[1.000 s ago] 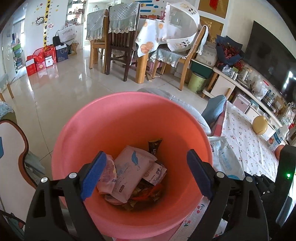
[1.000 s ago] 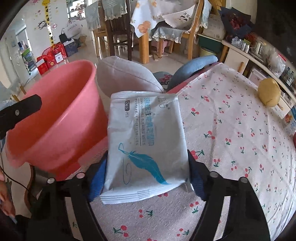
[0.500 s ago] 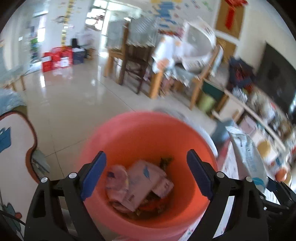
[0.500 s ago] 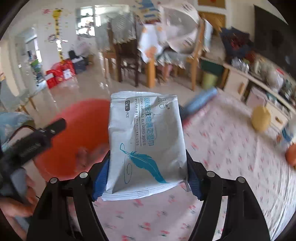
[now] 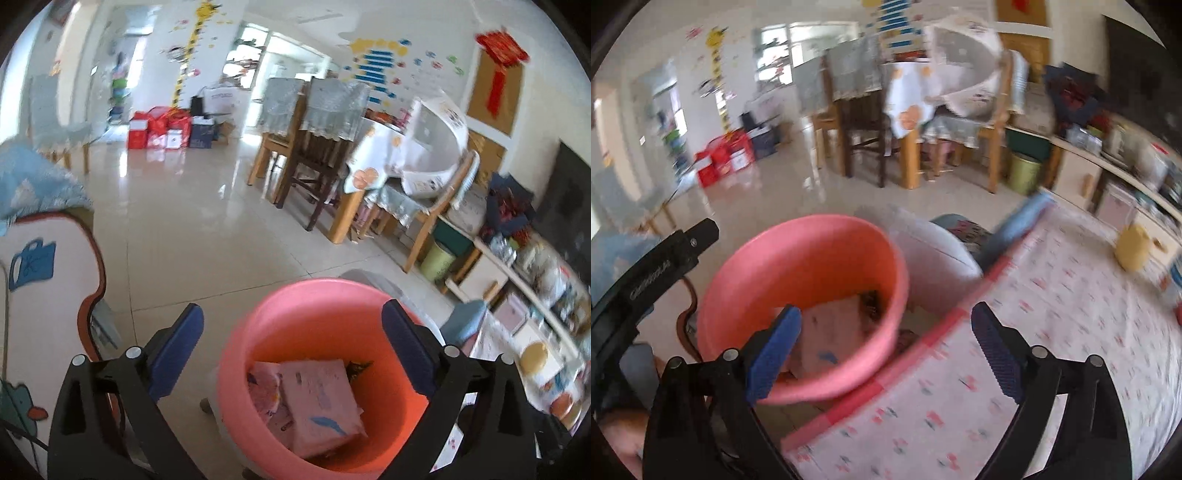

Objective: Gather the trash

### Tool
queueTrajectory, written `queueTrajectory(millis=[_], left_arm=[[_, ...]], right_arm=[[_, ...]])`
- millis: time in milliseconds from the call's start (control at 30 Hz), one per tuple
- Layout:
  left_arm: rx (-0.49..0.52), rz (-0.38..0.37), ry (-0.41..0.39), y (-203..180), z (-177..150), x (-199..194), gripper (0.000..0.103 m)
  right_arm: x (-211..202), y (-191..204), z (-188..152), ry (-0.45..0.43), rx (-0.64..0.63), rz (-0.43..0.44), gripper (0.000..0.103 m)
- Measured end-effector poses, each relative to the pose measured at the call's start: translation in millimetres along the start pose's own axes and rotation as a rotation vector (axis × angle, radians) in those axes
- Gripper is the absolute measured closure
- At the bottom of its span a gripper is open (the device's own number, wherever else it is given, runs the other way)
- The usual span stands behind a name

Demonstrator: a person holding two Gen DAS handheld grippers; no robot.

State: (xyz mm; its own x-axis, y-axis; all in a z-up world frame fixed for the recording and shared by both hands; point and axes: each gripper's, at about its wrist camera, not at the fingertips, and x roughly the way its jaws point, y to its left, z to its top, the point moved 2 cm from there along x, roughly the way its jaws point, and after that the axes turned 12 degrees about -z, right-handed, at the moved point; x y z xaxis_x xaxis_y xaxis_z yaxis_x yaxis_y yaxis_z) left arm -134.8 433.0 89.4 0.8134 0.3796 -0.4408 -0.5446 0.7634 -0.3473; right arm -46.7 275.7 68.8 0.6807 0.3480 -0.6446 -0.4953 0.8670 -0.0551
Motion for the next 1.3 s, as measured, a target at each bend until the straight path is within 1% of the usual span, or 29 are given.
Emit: queueTrajectory(millis=[167,233,300,433,500,600,733,833,900,1000,1133,1300], left_arm=[[0.159,-0.046,0.023,-41.6,-10.9,-3.7,0.004],[0.216,-0.078,0.041,-60.5,-18.2,-7.6,0.004],[0.284,-0.114,0.053,-81.8,-27.6,-16.0,0.004],[0.395,-0.196,0.032,-120.7,-45.5,-44.6,0.004],[0.417,-0.236,0.032,-134.8,-52.5,-56.1,0.004],[0.456,-0.325,0.021,-163.1,-62.7,-83.7,0.004],[0.510,-0.391,-0.013,-193.3,-74.1,-124.2,0.004],[0.524,-0.444,-0.029,-210.0,-81.6,-153.4,0.004],[0.520,-0.497,-0.031,-220.9,-86.2,-174.7,0.004],[0.530,-0.557,-0.033,-235.2,-92.5,-202.2,0.004],[0.560,-0.618,-0.050,-249.4,-99.5,-236.4,0.004],[0.582,-0.704,-0.045,-261.5,-108.4,-274.7,0.004]], right_arm=[[-30.1,-47.1,-30.7,0.013,0.062,-0.142,0.011],[-43.0,-67.4,-43.8,0.030,0.097,-0.189,0.011],[-55.7,-85.2,-55.0,0.043,0.133,-0.226,0.011],[-96.1,-121.3,-77.2,0.045,0.204,-0.309,0.010],[-114.4,-134.0,-83.6,0.038,0.228,-0.343,0.010],[-156.5,-159.1,-96.2,-0.003,0.263,-0.416,0.010],[-209.0,-186.3,-112.1,-0.064,0.311,-0.499,0.009],[-250.2,-203.7,-120.9,-0.115,0.348,-0.568,0.008],[-275.8,-211.7,-127.3,-0.152,0.366,-0.608,0.008],[-306.3,-218.2,-134.7,-0.190,0.375,-0.658,0.007],[-346.1,-223.8,-150.1,-0.238,0.390,-0.717,0.007],[-378.2,-227.9,-164.3,-0.272,0.411,-0.757,0.007]])
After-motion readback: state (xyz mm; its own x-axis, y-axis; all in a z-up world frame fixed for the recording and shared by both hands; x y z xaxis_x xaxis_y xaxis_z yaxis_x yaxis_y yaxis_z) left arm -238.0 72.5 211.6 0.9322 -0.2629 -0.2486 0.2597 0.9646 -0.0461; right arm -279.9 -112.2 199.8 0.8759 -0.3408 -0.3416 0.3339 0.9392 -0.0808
